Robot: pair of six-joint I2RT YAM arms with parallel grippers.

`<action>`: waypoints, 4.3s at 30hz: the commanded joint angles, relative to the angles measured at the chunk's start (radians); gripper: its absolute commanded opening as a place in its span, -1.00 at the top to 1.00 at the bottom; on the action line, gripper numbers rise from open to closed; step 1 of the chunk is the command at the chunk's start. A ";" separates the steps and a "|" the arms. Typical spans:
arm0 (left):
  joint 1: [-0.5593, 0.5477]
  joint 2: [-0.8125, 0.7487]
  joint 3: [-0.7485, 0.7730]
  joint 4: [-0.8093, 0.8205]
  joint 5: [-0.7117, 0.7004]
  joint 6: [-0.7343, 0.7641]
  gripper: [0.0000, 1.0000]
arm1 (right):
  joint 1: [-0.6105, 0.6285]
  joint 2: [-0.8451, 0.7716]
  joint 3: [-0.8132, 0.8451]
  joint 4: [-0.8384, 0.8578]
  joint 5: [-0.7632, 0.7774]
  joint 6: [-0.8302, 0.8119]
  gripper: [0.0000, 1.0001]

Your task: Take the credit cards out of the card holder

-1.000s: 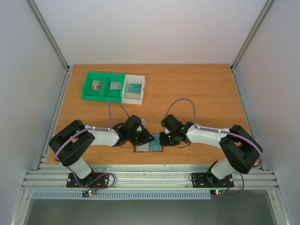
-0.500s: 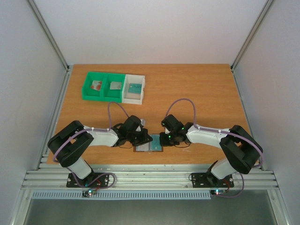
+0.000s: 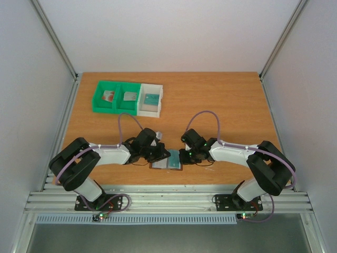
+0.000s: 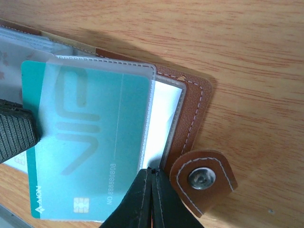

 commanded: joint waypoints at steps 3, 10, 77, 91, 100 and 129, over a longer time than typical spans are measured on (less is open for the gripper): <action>0.015 -0.026 -0.032 0.033 0.016 0.022 0.99 | -0.003 0.012 -0.032 -0.020 0.048 -0.005 0.97; 0.020 -0.022 -0.027 0.050 0.044 0.030 0.99 | -0.005 0.001 -0.033 -0.022 0.048 -0.008 0.97; 0.078 -0.156 0.063 -0.243 0.064 0.165 0.99 | -0.006 -0.257 -0.005 -0.087 -0.027 -0.068 0.86; 0.079 -0.316 0.164 -0.547 0.045 0.313 0.99 | -0.007 -0.463 0.033 -0.211 -0.143 -0.157 0.64; 0.076 -0.423 0.191 -0.613 0.280 0.394 0.99 | -0.007 -0.531 0.166 -0.410 -0.200 -0.244 0.50; -0.022 -0.466 0.128 -0.361 0.597 0.414 0.99 | -0.007 -0.458 0.306 -0.507 -0.489 -0.365 0.09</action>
